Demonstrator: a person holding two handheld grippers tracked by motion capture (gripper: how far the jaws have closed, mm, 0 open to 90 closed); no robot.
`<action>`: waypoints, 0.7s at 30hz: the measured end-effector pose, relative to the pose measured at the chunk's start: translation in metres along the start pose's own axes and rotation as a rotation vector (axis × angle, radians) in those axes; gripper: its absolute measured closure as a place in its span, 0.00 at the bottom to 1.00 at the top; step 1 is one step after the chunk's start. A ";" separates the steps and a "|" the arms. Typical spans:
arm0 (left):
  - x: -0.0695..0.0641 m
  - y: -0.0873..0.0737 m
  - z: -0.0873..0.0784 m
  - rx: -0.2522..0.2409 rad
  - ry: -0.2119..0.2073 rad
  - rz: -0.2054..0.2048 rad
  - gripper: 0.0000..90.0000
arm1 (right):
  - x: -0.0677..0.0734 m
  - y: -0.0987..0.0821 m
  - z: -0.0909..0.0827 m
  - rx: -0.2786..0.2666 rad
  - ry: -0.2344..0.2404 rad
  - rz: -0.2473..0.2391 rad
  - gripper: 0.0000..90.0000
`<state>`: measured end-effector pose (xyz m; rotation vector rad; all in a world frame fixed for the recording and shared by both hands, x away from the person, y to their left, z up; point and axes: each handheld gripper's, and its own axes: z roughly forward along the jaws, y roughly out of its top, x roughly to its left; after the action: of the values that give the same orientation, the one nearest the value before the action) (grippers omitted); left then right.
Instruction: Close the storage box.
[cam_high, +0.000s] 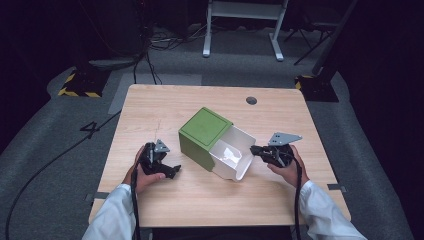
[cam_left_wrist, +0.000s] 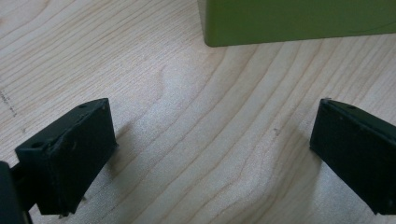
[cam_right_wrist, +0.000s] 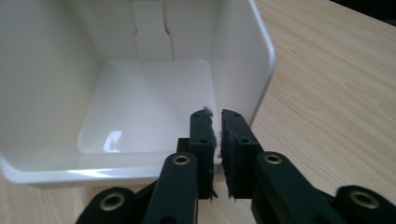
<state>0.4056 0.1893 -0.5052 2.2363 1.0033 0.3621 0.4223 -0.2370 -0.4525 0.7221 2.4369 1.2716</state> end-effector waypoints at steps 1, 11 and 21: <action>0.000 0.000 0.000 0.000 0.000 0.000 0.01 | 0.000 0.000 0.000 0.000 0.000 0.000 0.90; -0.001 -0.001 0.000 -0.001 0.003 -0.001 0.01 | 0.007 -0.016 -0.010 0.023 0.028 -0.001 0.63; -0.001 -0.001 0.000 -0.002 0.001 -0.001 0.01 | 0.006 -0.022 -0.004 0.025 0.057 0.024 0.50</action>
<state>0.4044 0.1891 -0.5053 2.2341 1.0036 0.3641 0.4091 -0.2470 -0.4691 0.7336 2.5013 1.2900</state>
